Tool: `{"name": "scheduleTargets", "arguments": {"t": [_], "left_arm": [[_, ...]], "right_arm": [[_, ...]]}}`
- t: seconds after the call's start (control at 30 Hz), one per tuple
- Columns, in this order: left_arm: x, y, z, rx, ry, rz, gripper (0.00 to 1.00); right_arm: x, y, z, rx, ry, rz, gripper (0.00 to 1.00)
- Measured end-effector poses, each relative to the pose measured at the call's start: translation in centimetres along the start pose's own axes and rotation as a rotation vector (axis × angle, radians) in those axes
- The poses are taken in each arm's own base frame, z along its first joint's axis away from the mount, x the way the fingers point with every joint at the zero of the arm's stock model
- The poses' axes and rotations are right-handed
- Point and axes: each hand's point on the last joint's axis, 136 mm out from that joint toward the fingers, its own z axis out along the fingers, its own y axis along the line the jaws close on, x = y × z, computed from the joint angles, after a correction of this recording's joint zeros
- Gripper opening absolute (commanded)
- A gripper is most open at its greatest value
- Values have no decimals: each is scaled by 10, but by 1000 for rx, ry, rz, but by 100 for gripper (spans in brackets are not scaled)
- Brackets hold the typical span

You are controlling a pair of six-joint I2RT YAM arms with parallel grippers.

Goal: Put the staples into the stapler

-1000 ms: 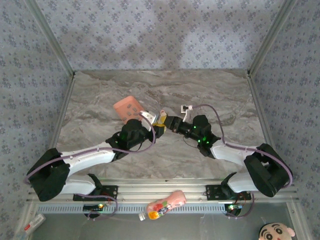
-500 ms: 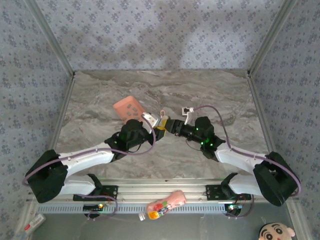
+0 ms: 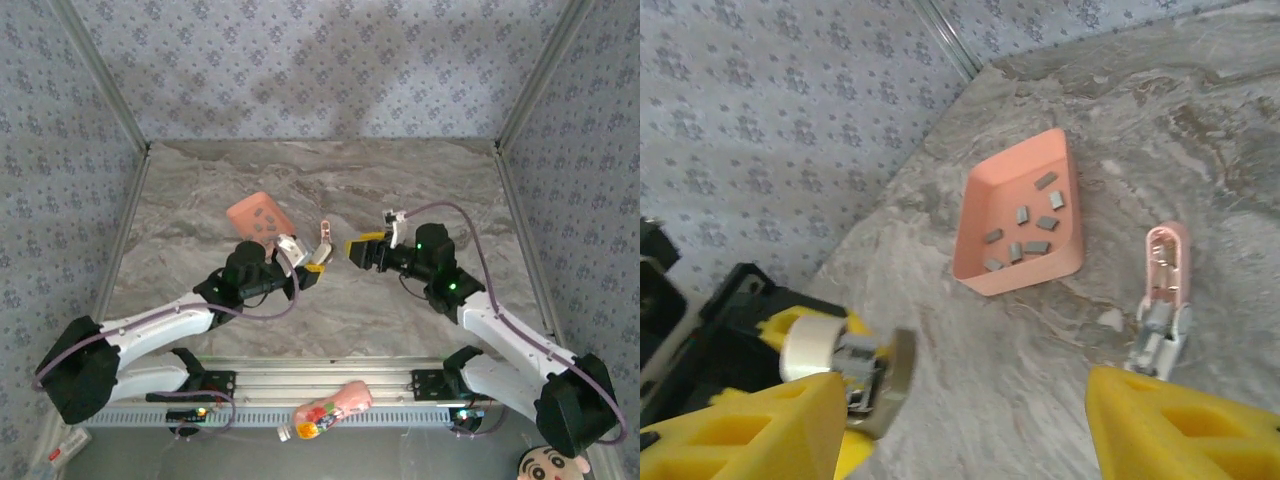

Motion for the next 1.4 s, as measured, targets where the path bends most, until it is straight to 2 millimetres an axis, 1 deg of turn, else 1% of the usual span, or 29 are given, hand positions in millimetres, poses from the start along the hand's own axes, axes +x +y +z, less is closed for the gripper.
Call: {"name": "scheduleTargets", "arguments": {"t": [0.1,0.2,0.3,0.47,0.53,0.67,0.93,1.13,1.4], "left_arm": [[-3,-10,-6,47,-7,73,0],[-6,-17,-12,78,-18,142,0],[-2,-22,-15,103,-20,203,0],[9,-32,-17,164,-3,265,0],[10,-37,-16,190,-4,282,0],[17,-43,-14,237,7,298,1],[25,-51,-12,299,18,305,0],[25,-53,-12,310,14,310,0],[24,-56,-13,325,9,309,0]], "right_arm": [[-6,0,-7,-6,45,-105,66],[-3,5,-12,-42,91,-223,62],[11,12,-14,-107,148,-367,60],[36,24,-18,-201,210,-602,64],[45,30,-19,-235,221,-695,63],[56,38,-18,-287,238,-817,62],[73,39,-10,-355,285,-921,58],[78,43,-9,-409,291,-970,51],[84,52,-7,-487,292,-990,46]]}}
